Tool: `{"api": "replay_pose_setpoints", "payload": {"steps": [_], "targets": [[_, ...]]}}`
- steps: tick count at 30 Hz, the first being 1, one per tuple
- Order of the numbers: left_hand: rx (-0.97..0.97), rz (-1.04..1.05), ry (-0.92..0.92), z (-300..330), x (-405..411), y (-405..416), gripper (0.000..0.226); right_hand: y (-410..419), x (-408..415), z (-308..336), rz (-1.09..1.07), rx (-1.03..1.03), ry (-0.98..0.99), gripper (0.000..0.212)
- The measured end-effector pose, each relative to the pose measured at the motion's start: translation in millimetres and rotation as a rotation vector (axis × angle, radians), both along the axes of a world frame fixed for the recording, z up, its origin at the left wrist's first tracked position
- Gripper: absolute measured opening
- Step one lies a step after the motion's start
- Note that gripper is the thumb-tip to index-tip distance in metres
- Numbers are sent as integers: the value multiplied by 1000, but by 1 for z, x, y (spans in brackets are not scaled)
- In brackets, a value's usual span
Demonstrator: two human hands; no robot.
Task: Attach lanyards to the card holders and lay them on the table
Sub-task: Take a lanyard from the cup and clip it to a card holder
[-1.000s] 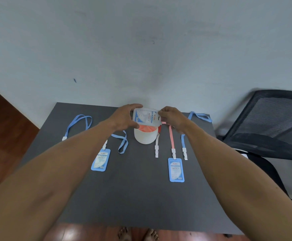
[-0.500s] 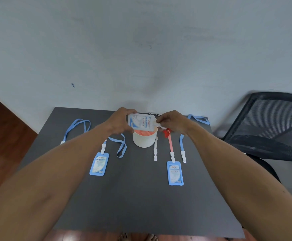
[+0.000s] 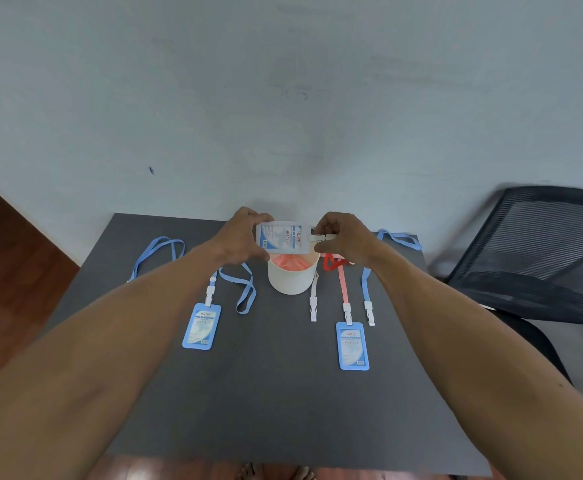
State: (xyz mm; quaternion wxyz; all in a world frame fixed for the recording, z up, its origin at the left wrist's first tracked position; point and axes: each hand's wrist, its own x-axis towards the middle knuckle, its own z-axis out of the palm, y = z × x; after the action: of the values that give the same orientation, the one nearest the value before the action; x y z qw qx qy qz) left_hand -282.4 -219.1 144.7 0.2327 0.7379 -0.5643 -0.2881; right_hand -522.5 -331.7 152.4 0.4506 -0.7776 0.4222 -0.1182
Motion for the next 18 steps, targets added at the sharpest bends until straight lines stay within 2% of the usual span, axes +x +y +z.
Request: {"api": "replay_pose_setpoints", "payload": {"steps": [7,18], "targets": [[10,-30,4,-3,-1,0,91,-2,0,-3,-33,-42,-51,20],[-118,-63,-42,7,-2,-1,89,-11,-12,2,-93,-6,-115,23]]}}
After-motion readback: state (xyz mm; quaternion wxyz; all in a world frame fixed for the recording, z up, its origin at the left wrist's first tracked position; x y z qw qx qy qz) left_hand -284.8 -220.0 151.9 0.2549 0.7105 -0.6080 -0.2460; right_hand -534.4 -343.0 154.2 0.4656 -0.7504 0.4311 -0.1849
